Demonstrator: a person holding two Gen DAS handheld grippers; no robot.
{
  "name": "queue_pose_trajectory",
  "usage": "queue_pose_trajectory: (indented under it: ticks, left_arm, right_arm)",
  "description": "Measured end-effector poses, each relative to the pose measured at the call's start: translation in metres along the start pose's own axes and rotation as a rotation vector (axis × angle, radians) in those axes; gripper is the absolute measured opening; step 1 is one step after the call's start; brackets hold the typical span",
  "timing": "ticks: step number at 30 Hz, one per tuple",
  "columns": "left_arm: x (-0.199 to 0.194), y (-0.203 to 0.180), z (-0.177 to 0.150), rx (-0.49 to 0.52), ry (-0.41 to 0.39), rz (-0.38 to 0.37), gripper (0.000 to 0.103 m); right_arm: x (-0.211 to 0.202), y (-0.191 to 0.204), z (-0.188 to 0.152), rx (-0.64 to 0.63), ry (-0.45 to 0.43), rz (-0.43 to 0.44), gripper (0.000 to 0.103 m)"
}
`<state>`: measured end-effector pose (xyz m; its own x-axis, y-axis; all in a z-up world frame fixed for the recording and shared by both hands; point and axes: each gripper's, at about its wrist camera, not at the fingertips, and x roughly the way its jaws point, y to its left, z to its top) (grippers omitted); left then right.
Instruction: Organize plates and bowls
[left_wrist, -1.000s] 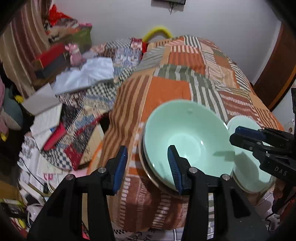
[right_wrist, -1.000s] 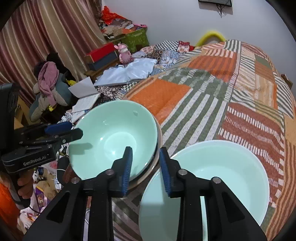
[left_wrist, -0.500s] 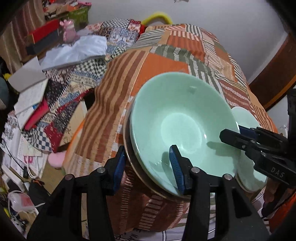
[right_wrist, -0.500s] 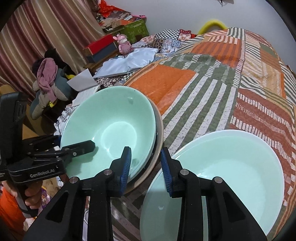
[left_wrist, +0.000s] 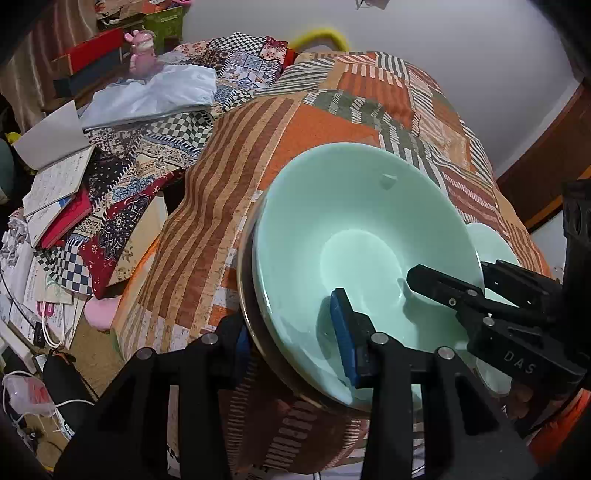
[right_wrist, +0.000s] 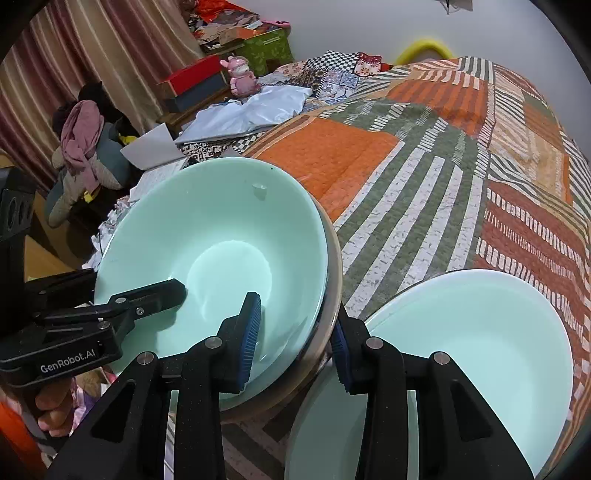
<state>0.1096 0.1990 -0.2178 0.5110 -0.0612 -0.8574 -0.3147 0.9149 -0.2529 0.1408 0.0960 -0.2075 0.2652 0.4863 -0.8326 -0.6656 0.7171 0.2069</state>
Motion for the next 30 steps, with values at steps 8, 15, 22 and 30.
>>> queue_pose_trajectory:
  ticks: [8,15,22,30]
  left_arm:
    - [-0.01,-0.005,0.005,-0.02,-0.004,0.025,0.04]
    - [-0.021,-0.017,0.005,-0.006,-0.02,0.026,0.04]
    - [-0.038,-0.039,0.009,0.027,-0.059,0.01,0.04]
    - [-0.051,-0.074,0.008,0.076,-0.082,-0.021,0.04]
  right_arm:
    - [-0.007,-0.007,0.001,0.062,-0.002,0.031,0.031]
    - [-0.029,-0.011,-0.002,0.084,-0.055,0.04,0.031]
    - [-0.057,-0.021,-0.004,0.102,-0.125,0.028,0.031]
    - [-0.087,-0.038,-0.014,0.132,-0.174,0.002,0.031]
